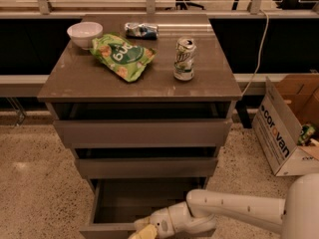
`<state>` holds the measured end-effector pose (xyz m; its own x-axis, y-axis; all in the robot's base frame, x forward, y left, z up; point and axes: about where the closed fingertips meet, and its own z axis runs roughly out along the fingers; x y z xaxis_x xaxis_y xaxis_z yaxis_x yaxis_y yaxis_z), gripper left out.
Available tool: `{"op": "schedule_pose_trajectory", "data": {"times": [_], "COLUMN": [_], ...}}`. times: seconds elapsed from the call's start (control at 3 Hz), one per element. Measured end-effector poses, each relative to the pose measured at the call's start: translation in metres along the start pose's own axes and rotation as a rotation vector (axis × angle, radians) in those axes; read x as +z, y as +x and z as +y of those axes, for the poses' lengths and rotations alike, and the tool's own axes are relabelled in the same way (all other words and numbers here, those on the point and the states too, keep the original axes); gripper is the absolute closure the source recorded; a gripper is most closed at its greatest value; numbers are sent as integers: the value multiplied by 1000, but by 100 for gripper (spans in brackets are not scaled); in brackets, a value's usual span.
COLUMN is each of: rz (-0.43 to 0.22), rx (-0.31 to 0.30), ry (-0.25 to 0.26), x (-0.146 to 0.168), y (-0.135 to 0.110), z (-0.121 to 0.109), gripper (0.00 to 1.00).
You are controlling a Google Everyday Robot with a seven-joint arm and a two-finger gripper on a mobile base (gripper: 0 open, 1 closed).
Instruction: Close bottom drawer
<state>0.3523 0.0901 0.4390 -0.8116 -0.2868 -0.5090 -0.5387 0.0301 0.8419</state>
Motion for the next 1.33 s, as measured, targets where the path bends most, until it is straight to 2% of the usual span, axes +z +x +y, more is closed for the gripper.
{"op": "schedule_pose_trajectory", "data": {"times": [0.33,0.67,1.0,1.33], "rz": [-4,-28,-127,-216], "rx": [29,67,186,325], "ry": [-37,-49,-118,-182], "x": [11,-6,-7,5], "y": [16,8,31,69], "z": [1,-17,-65,-116], "gripper": [0,12,29,59]}}
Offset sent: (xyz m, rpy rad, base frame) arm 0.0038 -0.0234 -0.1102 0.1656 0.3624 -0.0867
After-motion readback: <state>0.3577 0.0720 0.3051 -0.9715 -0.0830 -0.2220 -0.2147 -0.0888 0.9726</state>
